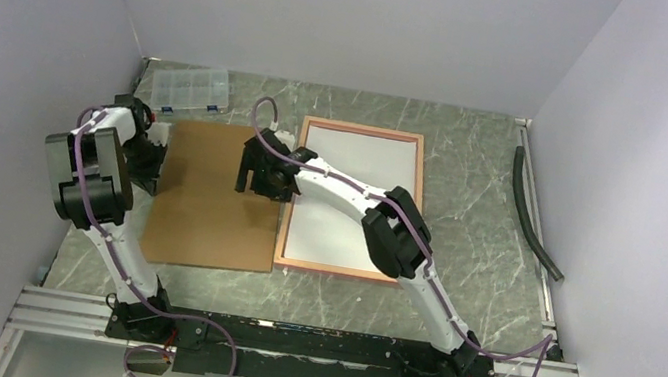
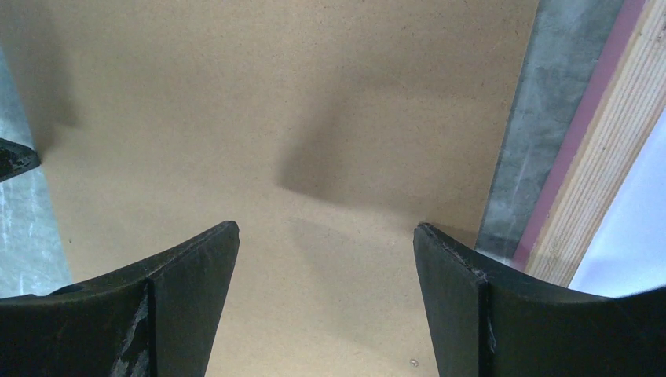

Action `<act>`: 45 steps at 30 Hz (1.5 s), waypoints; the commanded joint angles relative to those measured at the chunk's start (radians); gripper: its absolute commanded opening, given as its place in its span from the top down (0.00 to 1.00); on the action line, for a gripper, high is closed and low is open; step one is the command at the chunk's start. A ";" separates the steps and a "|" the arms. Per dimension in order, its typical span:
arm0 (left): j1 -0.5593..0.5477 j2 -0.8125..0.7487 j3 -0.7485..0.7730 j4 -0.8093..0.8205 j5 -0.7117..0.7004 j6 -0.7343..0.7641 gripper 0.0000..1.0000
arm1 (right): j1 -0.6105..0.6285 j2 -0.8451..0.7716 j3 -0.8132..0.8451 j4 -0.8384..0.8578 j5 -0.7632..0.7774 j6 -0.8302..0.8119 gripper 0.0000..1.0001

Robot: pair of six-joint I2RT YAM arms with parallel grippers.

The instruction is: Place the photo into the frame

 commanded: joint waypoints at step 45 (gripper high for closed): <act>-0.152 0.083 -0.077 0.054 0.101 -0.069 0.97 | -0.046 -0.198 -0.184 0.262 -0.253 0.173 0.13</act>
